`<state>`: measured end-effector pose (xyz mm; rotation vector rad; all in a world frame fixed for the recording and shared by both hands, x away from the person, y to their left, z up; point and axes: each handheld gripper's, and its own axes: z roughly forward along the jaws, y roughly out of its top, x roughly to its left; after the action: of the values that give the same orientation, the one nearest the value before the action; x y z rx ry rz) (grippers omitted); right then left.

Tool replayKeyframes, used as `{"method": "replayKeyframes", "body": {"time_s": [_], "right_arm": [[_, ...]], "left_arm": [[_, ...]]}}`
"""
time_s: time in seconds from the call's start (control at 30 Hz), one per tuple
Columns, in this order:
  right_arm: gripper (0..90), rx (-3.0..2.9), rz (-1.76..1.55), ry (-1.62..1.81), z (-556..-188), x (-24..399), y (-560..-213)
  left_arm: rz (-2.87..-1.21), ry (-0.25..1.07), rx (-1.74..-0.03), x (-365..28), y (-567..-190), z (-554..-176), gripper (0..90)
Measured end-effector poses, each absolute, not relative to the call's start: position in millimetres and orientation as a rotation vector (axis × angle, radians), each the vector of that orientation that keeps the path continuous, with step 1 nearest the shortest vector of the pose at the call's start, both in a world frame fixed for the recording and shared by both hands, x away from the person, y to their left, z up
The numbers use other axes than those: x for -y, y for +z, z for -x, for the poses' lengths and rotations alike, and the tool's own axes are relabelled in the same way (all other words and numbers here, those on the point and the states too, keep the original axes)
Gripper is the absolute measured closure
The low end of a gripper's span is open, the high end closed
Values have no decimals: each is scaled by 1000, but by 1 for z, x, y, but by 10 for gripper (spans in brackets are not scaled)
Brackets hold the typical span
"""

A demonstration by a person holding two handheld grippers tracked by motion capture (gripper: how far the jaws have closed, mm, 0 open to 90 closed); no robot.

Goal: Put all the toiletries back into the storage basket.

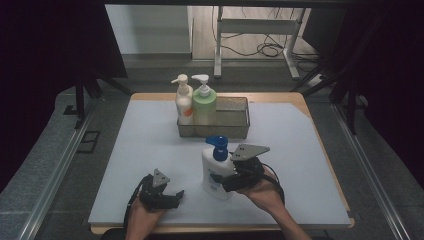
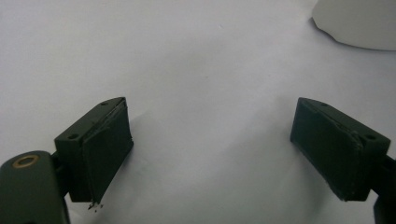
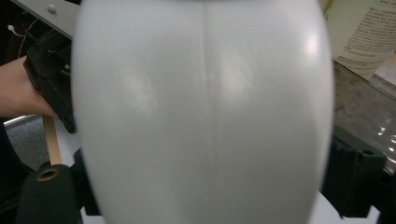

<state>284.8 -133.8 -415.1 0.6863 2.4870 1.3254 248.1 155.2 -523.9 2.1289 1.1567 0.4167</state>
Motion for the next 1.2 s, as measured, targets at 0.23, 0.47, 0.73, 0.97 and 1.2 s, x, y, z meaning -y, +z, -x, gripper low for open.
{"method": "replayKeyframes", "body": {"time_s": [0.23, 0.47, 0.73, 0.97, 1.2], "right_arm": [[326, -2514, -657, 1322, -284, 129, -415], [371, -2522, -655, 1304, -281, 128, -414], [376, -2513, -675, 1311, -283, 130, -410], [376, -2489, -671, 1311, -286, 135, -399], [376, -2465, -706, 1317, -297, 141, -392]], "left_arm": [[-2129, 417, -1157, -155, -524, -248, 120], [-2129, 417, -1157, -155, -524, -248, 120], [-2128, 416, -1157, -155, -524, -248, 120], [-2128, 416, -1157, -155, -524, -248, 120], [-2128, 416, -1156, -155, -524, -248, 120]]}}
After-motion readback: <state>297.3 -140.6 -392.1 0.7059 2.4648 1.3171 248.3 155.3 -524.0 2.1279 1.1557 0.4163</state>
